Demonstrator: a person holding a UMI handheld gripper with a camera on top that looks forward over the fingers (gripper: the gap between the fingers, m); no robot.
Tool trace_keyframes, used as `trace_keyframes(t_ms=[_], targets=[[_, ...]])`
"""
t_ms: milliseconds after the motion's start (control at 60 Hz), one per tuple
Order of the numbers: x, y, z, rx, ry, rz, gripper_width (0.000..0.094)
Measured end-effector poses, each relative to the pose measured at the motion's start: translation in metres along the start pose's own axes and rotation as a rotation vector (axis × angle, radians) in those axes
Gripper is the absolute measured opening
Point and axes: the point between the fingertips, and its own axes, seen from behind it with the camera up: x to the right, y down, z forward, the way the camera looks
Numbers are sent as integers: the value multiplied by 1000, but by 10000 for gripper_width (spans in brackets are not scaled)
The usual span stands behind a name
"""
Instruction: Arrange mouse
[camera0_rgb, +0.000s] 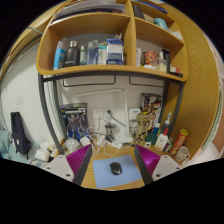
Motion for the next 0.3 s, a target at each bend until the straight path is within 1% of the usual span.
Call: trace_keyframes(t_ms=[133, 300], targets=[[4, -5, -19, 27, 15, 0, 862], [10, -2, -33, 37, 35, 10, 856]])
